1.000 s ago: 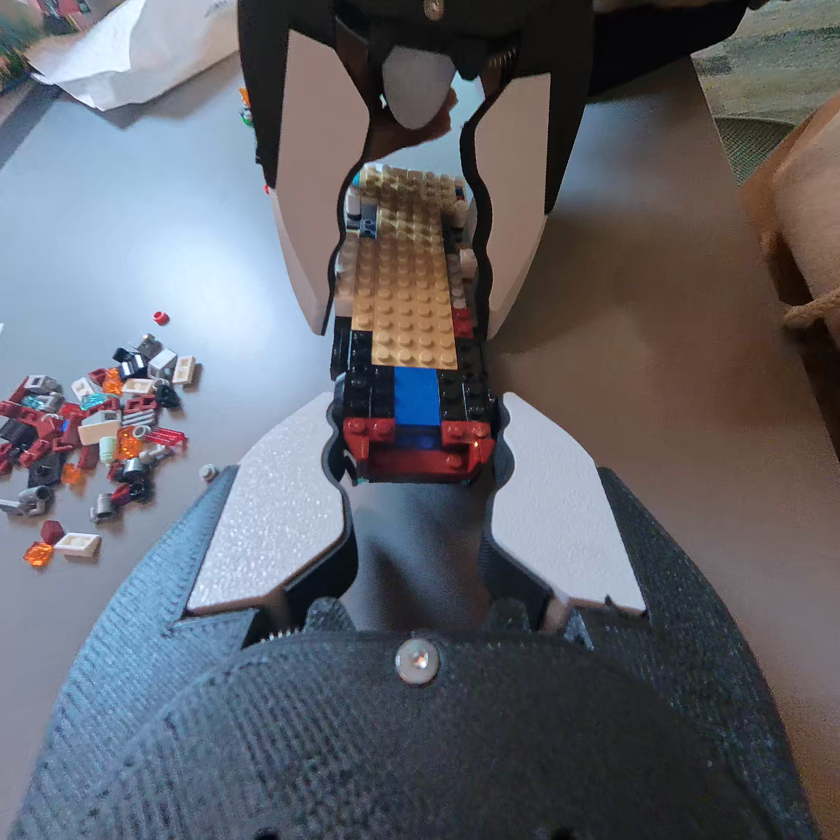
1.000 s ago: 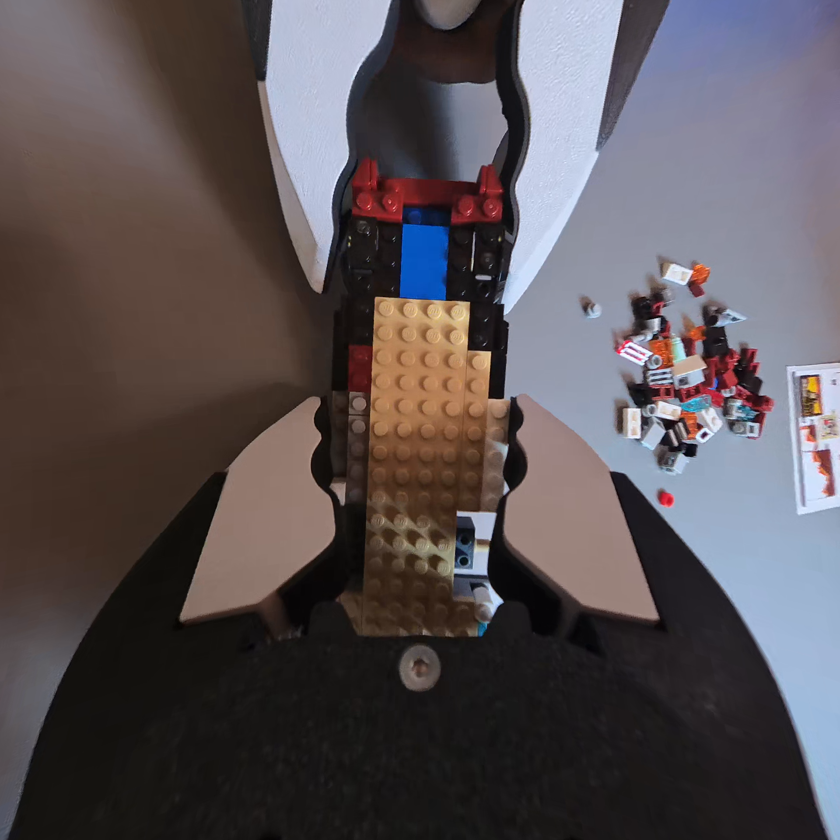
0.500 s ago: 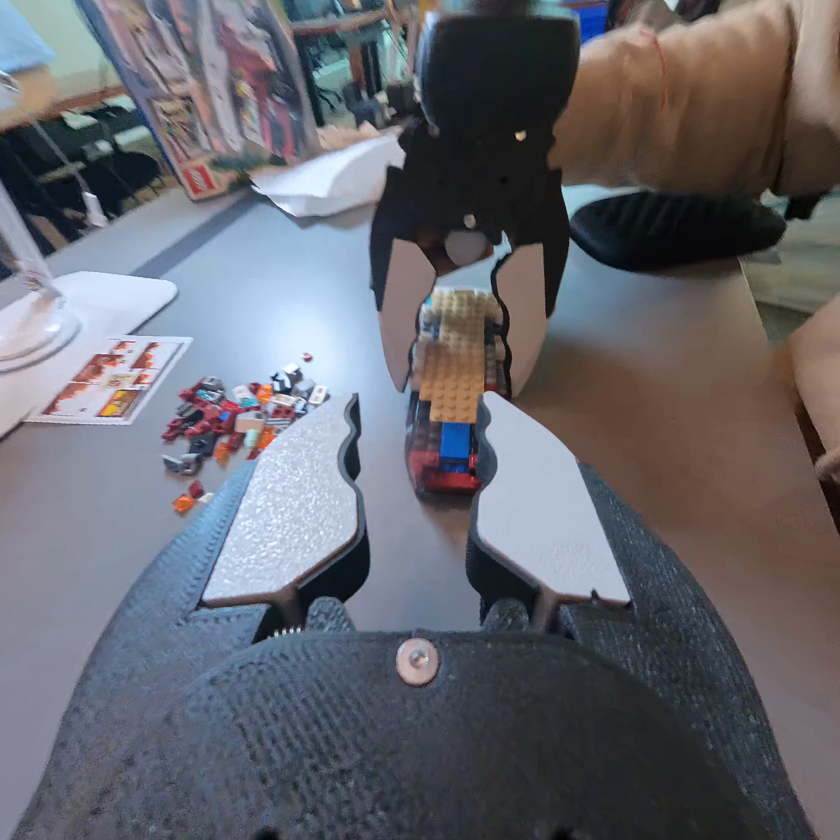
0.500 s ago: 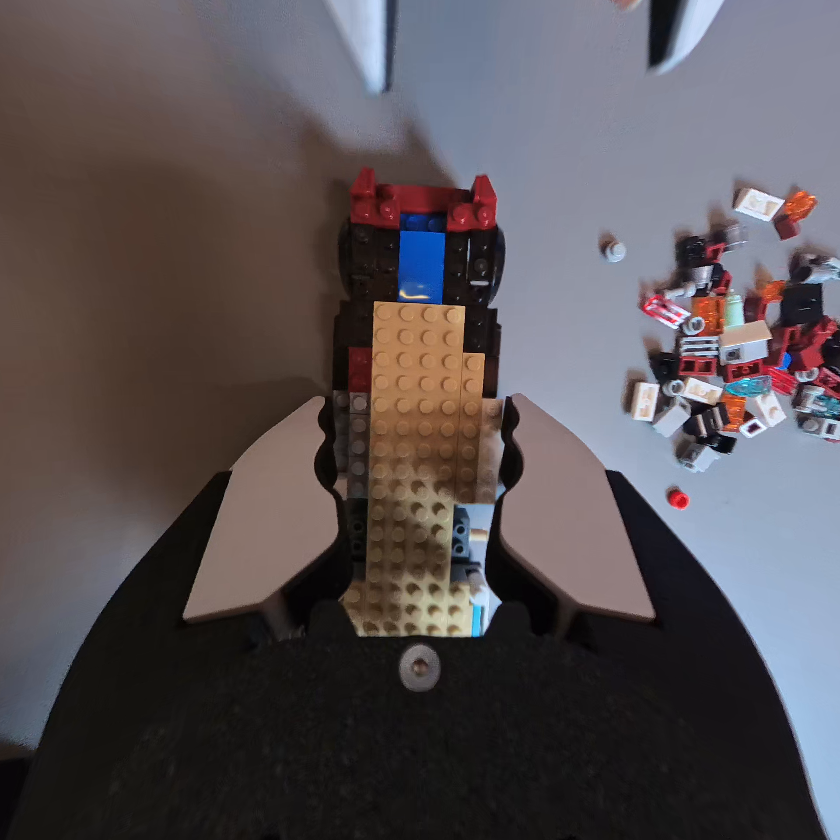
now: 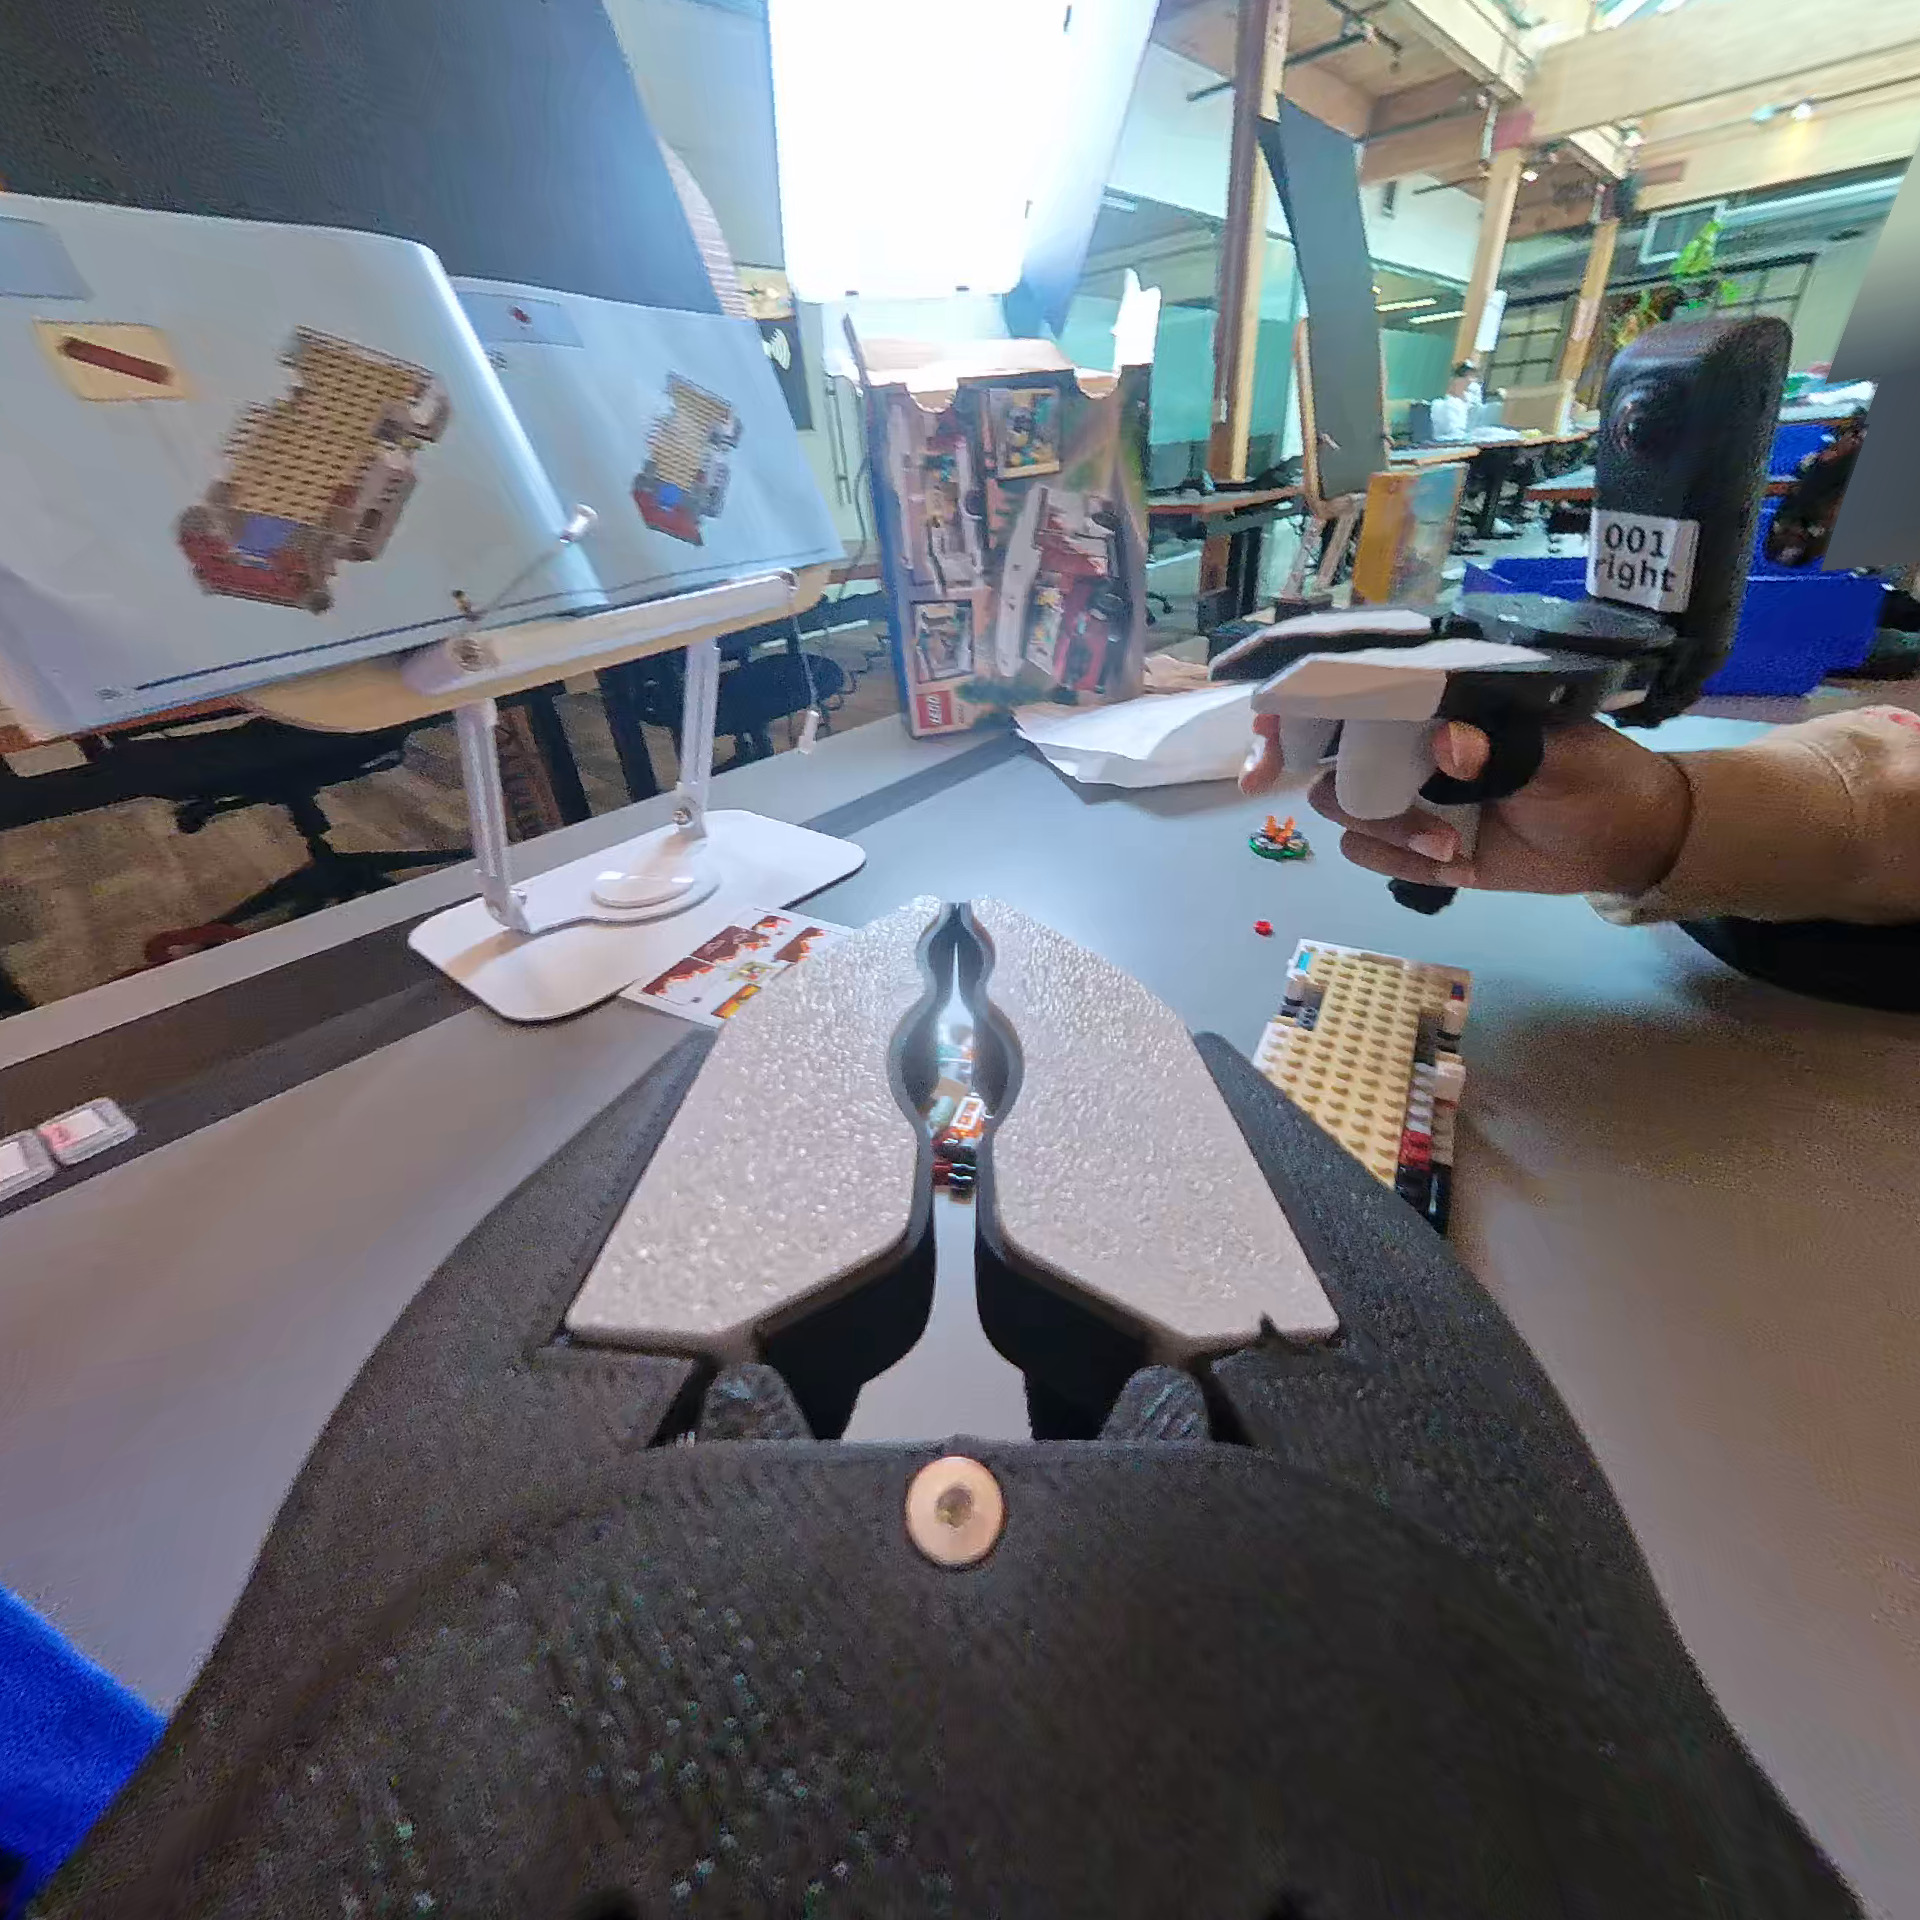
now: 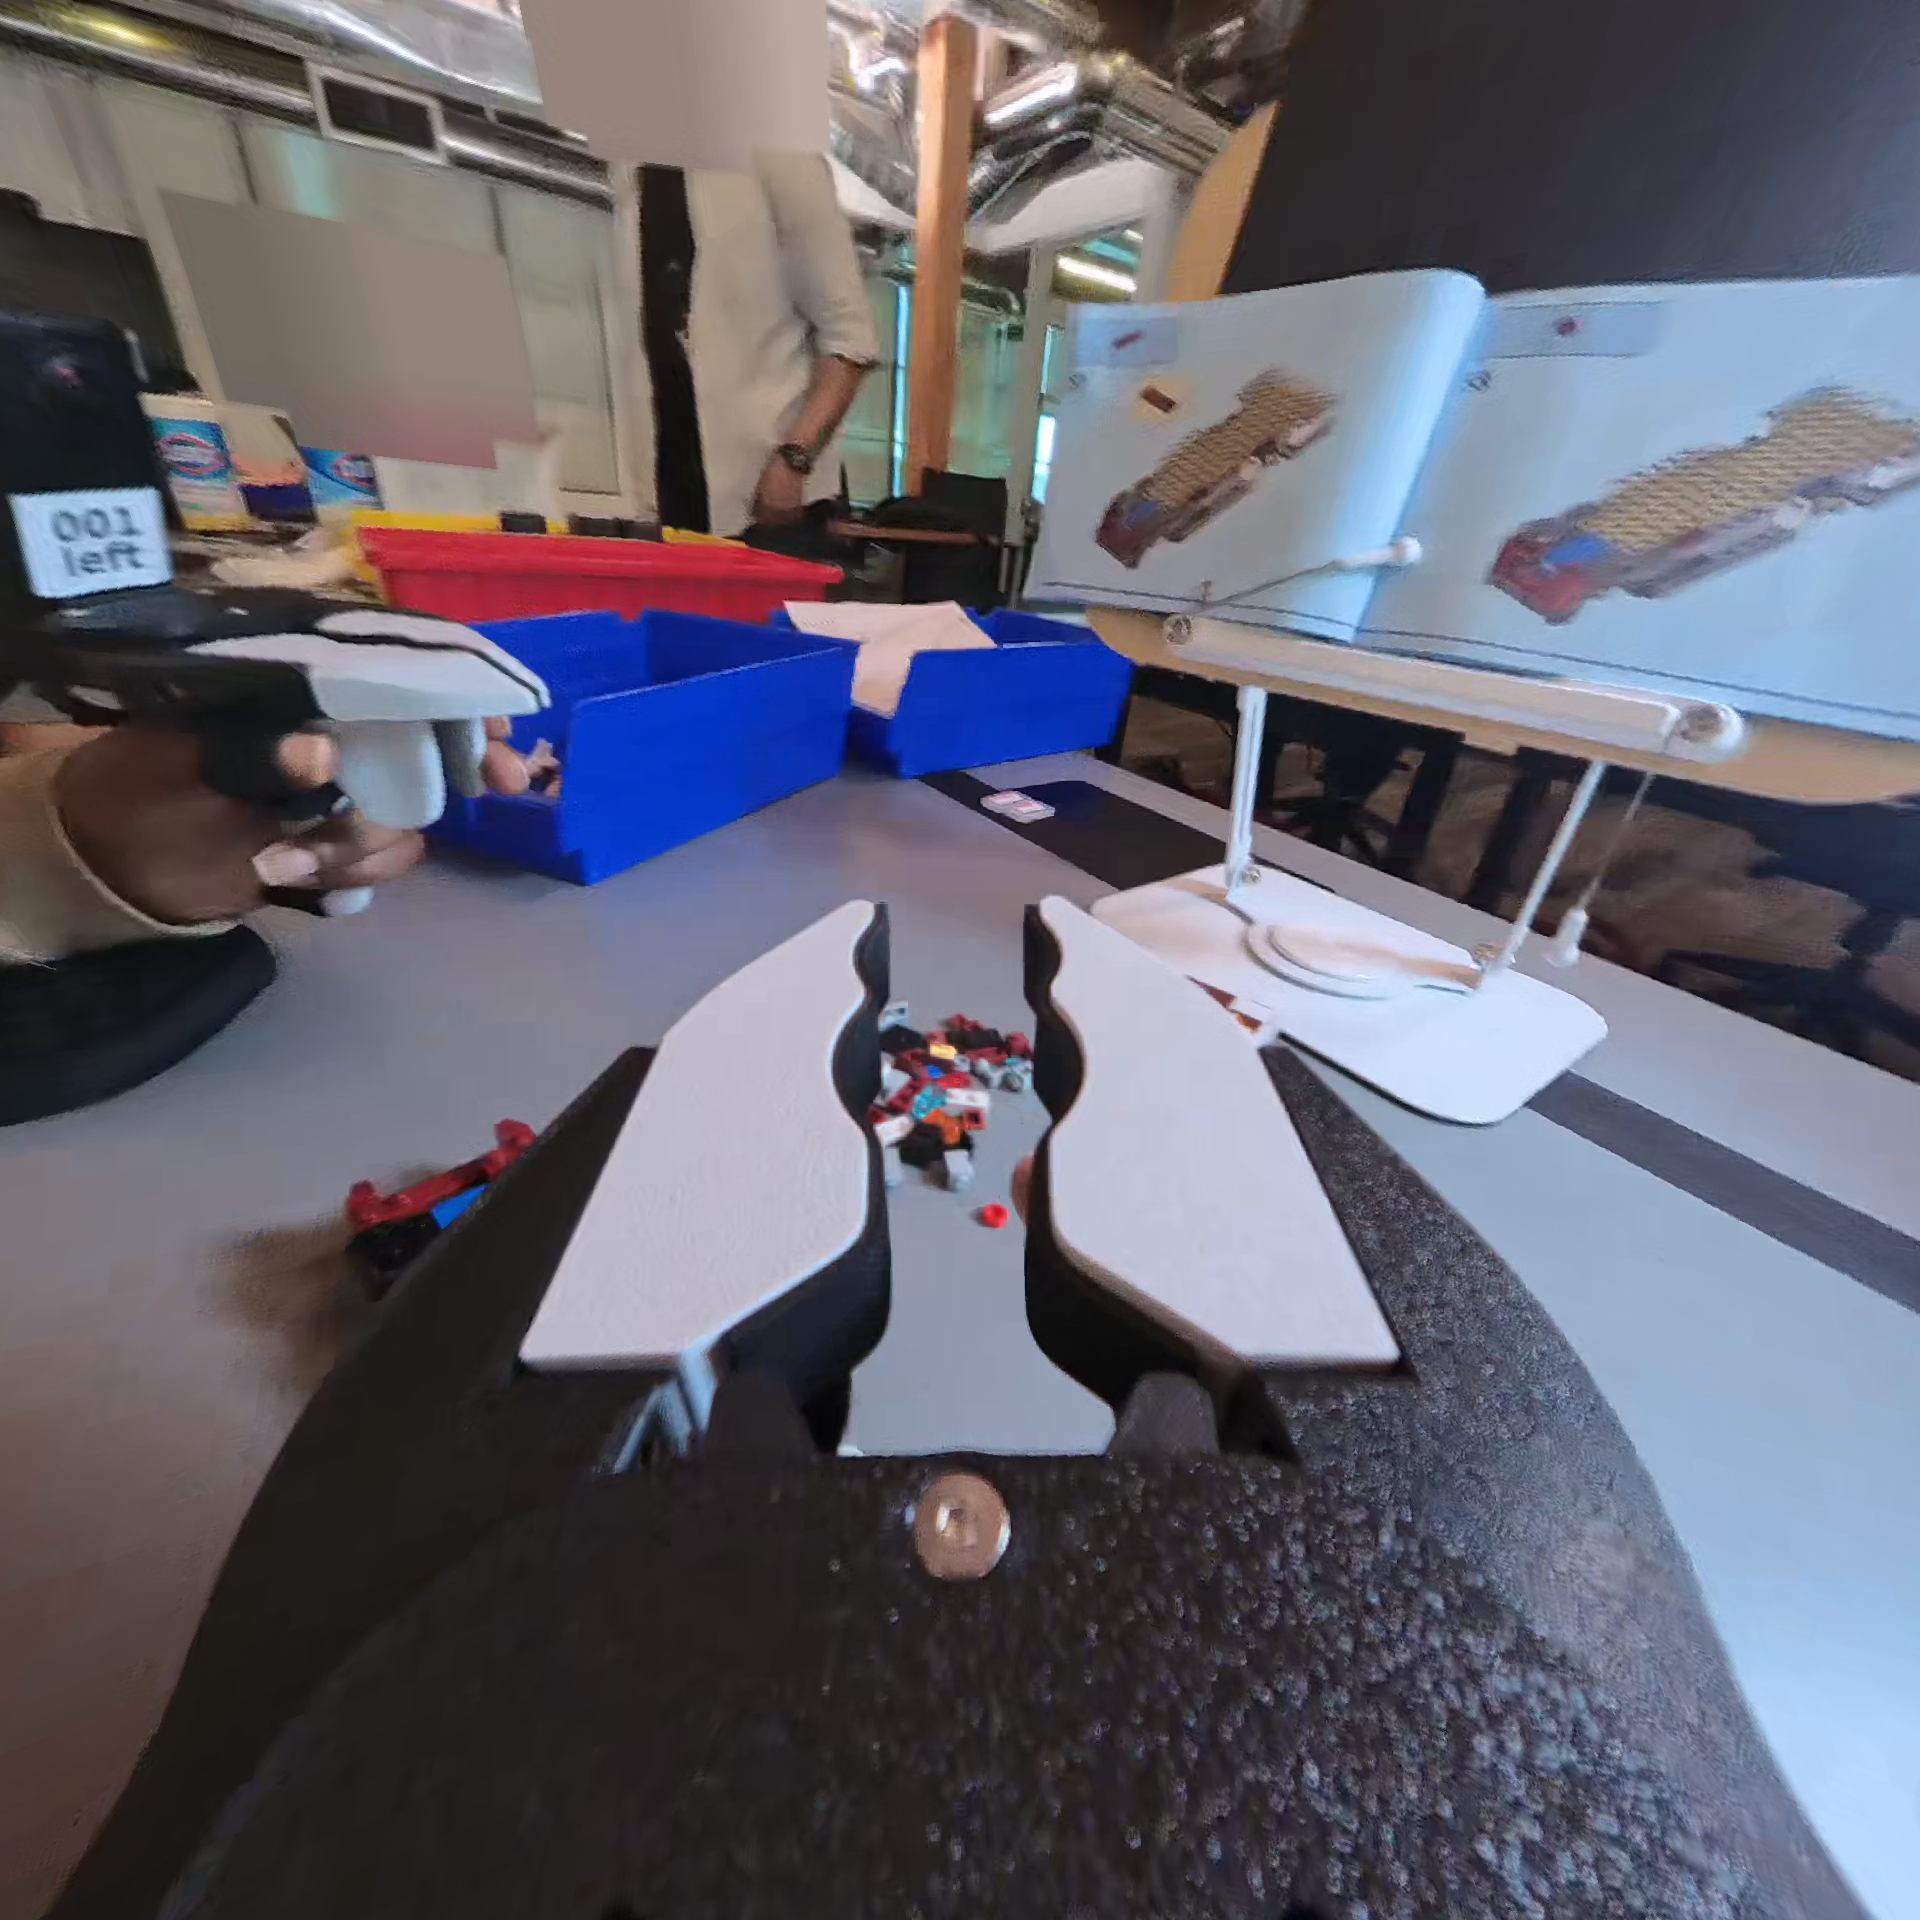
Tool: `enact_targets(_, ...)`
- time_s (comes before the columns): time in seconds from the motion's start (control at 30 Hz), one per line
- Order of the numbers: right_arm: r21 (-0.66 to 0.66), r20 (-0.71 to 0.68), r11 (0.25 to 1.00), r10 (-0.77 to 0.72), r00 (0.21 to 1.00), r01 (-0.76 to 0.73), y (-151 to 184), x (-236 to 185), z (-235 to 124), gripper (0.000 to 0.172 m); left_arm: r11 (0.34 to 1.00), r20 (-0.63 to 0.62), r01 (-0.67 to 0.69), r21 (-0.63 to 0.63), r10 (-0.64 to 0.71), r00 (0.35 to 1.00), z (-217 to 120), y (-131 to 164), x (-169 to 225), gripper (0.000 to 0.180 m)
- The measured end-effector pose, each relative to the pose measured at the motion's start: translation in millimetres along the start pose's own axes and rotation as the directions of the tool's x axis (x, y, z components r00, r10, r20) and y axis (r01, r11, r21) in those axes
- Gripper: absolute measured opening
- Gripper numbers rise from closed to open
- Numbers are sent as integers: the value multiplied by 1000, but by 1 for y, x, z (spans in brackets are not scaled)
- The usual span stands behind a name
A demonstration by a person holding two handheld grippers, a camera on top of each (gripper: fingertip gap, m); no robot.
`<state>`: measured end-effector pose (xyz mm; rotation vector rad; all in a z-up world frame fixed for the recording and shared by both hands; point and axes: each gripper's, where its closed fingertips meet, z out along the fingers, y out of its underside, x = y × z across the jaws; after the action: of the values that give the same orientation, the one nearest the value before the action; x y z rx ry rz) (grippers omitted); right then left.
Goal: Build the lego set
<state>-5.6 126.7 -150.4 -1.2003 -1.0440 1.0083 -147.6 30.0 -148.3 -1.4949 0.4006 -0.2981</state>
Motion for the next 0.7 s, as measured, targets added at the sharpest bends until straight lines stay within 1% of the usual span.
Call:
enact_targets(0.03,-21,-23,1000,-11,1000,11,4,6,0,24,1000,12,4,9,-5,1000,-1,-1,-4,0)
enact_targets(0.1,-15,-105,999,-39,994,37,3,22,-1,17,1000,51,2,16,-3,999,-2,-1,-13,0)
enact_targets(0.2,10,-120,1000,-10,993,11,-2,29,-5,16,1000,85,-20,14,18,996,-3,0,-21,0)
enact_targets(0.23,18,-133,1000,-17,991,20,-4,31,-7,13,1000,96,-22,16,21,995,-3,1,-24,0)
enact_targets(0.33,24,-160,1000,-4,987,8,-3,38,-12,5,1000,90,-10,8,9,996,-2,4,-27,0)
enact_targets(0.43,14,-161,1000,-4,987,7,1,41,-13,2,1000,76,-25,-7,25,997,-1,7,-27,0)
enact_targets(0.7,-26,-167,999,20,986,-25,16,45,-9,5,994,54,-105,-14,106,993,-2,7,-23,0)
